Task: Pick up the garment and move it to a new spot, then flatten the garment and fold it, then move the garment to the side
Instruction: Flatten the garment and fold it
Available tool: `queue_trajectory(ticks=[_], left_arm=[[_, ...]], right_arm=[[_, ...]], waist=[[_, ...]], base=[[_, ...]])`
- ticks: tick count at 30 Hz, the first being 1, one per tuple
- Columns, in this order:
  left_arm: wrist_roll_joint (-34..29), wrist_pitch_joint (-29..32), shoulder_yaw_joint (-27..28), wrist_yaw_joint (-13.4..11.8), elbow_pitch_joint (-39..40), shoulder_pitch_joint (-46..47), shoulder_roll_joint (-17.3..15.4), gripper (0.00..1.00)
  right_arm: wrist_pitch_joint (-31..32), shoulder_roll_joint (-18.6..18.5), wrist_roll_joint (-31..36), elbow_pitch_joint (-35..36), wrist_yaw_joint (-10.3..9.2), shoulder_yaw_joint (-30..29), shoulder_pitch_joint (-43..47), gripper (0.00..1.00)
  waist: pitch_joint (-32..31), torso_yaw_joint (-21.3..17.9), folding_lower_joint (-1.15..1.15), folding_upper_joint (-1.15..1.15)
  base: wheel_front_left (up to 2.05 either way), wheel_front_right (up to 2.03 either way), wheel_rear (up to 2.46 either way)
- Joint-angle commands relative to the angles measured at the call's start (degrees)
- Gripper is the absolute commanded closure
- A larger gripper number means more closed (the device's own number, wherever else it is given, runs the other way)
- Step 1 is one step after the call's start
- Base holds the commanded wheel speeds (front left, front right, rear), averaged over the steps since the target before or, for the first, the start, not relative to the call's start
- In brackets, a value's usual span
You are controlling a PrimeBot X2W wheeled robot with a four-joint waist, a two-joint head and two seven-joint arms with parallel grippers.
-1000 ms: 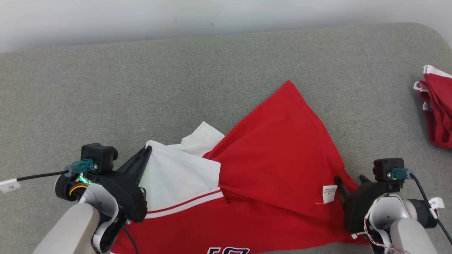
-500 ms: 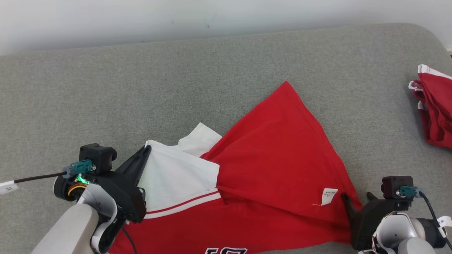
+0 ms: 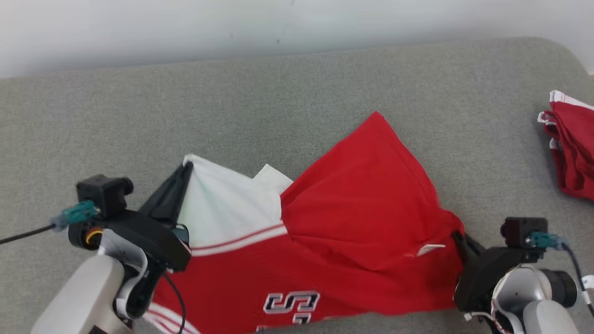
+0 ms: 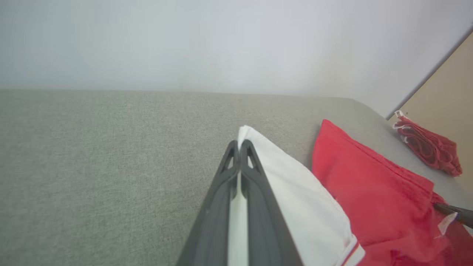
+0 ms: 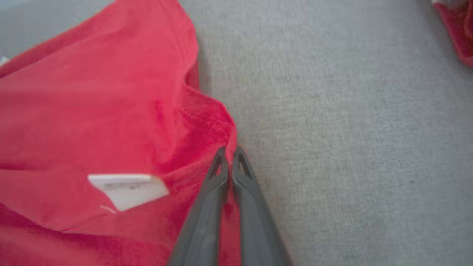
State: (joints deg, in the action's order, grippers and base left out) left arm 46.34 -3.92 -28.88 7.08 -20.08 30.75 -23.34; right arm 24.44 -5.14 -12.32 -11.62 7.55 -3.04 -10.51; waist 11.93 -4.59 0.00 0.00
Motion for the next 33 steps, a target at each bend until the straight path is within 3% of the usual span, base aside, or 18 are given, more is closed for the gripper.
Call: queue_trajectory(ticks=[1, 9, 10, 14, 23, 33], left_arm=[[1.7, -1.0, 1.0, 0.3, 1.4, 1.0, -0.6, 1.0], [7.5, -1.8, 4.1, 0.4, 9.6, 4.9, -4.6, 1.0], [8.8, -0.8, 4.0, 0.4, 11.8, 6.3, -6.2, 1.0], [9.8, 0.5, 4.0, 0.4, 14.0, 9.5, -8.0, 1.0], [11.6, 0.9, 5.4, 0.4, 15.6, 19.1, -9.1, 1.0], [9.8, -2.3, 6.9, -0.6, 12.1, 27.5, -6.9, 1.0]], right_arm=[[-1.1, 0.2, -2.9, 1.5, -0.16, -0.3, -0.9, 1.0], [-1.9, 1.0, -15.2, 8.3, -0.15, -1.6, -2.7, 1.0], [-1.7, 1.2, -17.1, 10.3, -0.15, -2.2, -3.4, 1.0], [-1.3, 0.9, -18.8, 13.1, -0.15, -3.1, -5.1, 1.0], [0.6, -0.8, -19.9, 19.1, -0.15, -4.6, -13.8, 1.0], [-1.1, -5.5, -15.4, 19.0, -0.15, -6.6, -23.7, 1.0]], waist=[[-1.0, 0.2, 0.0, 0.0], [-3.9, 1.0, 0.0, 0.0], [-4.6, 1.3, 0.0, 0.0], [-5.6, 1.8, 0.0, 0.0], [-8.1, 2.3, 0.0, 0.0], [-10.1, 2.0, 0.0, 0.0]], base=[[0.0, 0.0, 0.0], [0.0, 0.0, 0.0], [0.0, 0.0, 0.0], [0.0, 0.0, 0.0], [0.0, 0.0, 0.0], [0.0, 0.0, 0.0]])
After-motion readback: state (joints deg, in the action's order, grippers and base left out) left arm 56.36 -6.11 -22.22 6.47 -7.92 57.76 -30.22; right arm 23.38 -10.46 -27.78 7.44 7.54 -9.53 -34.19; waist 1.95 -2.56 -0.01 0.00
